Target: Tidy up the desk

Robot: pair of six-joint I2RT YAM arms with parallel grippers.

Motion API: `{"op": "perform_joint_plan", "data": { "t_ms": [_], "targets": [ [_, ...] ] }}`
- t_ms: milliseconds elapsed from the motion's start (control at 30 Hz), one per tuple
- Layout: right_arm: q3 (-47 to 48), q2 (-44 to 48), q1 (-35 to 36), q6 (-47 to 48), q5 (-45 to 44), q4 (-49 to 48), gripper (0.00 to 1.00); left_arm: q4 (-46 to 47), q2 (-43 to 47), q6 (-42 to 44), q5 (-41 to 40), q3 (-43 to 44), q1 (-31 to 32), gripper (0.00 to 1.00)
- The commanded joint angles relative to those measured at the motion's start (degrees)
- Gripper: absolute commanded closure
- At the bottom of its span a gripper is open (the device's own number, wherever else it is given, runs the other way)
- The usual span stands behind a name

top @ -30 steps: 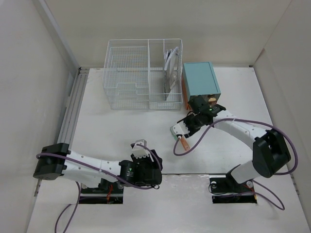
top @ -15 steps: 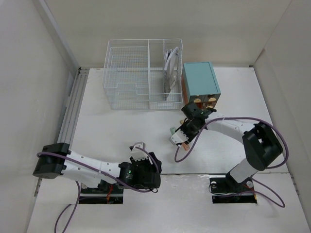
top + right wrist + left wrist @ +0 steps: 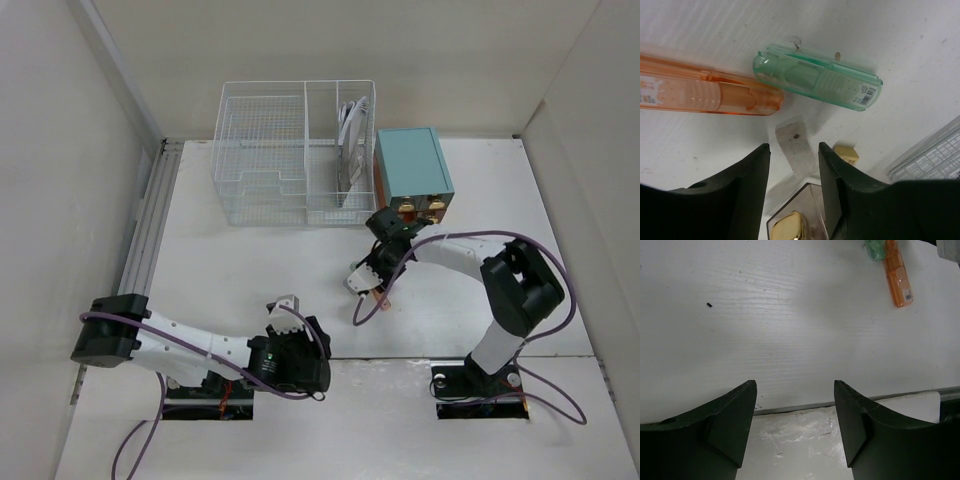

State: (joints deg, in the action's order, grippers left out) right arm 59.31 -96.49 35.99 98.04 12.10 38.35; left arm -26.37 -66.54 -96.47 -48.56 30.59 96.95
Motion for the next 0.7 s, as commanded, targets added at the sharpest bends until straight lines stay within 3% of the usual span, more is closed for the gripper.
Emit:
{"op": "perform_joint_plan", "data": {
  "t_ms": [0,267,400,533,667],
  "targets": [
    [3.0,-2.2,0.4,0.0,-1.6,-1.1,0.51,-4.0,-0.7,-1.8,-2.7,2.5,0.3,0.40],
    [12.4,-10.5,-0.1,0.0,-0.9,12.8,0.56,-7.8,-1.8,-1.8,-3.7,6.4,1.4,0.40],
    [13.9,-12.3,-0.1,-0.7,-0.4,15.0,0.86,-10.2,-1.8,-3.4,-4.4,7.6,2.6,0.40],
    [12.8,-8.9,-0.7,-2.8,4.5,15.0,0.97,-11.6,-1.8,-3.4,-5.8,7.6,2.6,0.40],
    [12.2,-1.0,-2.8,-8.0,12.7,13.9,0.98,-11.6,-2.4,-1.8,-9.5,7.0,2.6,0.40]
  ]
}}
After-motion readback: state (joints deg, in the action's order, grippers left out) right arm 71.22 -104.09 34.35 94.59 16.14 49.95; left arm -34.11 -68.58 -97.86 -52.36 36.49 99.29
